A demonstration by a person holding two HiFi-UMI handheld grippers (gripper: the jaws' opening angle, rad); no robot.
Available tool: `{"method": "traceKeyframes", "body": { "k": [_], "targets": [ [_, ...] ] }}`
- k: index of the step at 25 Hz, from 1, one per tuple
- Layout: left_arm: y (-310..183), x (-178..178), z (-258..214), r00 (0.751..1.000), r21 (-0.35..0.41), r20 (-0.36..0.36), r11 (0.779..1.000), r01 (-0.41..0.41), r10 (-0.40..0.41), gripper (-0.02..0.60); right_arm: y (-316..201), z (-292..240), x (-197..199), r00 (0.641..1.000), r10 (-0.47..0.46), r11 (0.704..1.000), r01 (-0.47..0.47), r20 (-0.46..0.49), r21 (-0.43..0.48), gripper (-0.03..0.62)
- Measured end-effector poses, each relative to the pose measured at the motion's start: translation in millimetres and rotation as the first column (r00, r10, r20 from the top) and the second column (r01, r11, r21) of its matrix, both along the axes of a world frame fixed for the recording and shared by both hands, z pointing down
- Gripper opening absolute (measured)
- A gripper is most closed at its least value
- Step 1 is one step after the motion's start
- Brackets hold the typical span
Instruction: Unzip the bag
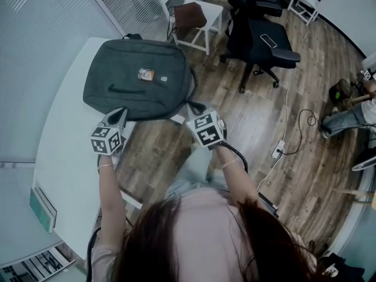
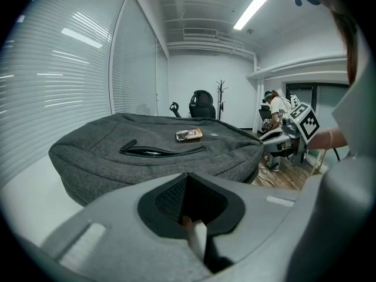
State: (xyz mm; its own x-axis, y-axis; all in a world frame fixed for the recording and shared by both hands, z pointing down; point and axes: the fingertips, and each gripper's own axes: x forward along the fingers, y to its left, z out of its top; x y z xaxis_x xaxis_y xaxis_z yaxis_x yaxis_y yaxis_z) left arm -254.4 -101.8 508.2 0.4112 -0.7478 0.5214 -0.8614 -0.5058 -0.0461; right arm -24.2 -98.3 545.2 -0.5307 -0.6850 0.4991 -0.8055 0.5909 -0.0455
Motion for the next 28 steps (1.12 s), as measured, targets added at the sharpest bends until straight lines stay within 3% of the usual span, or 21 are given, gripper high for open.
{"method": "traceKeyframes", "body": {
  "k": [8,15,28],
  "targets": [
    [-0.6,-0.1,0.3,1.000,0.018,0.018,1.000,0.021,-0.022,0.011,0.1,2.0,-3.0,0.999,-0.033,0.999,0.033,0.017,-0.019,0.008],
    [1.7,3.8,-6.2,0.994,0.034,-0.030,0.994,0.102,-0.101,0.011,-0.4,4.4,-3.6,0.998,-0.061,0.998,0.062,0.033,-0.032,0.008],
    [24.2,97.5,-34.2,0.998,0.107,-0.057,0.994,-0.003,0.009,0.073,-0.3,3.6,-4.5,0.992,-0.116,0.992,0.118,0.048,-0.050,0.008]
  ]
}}
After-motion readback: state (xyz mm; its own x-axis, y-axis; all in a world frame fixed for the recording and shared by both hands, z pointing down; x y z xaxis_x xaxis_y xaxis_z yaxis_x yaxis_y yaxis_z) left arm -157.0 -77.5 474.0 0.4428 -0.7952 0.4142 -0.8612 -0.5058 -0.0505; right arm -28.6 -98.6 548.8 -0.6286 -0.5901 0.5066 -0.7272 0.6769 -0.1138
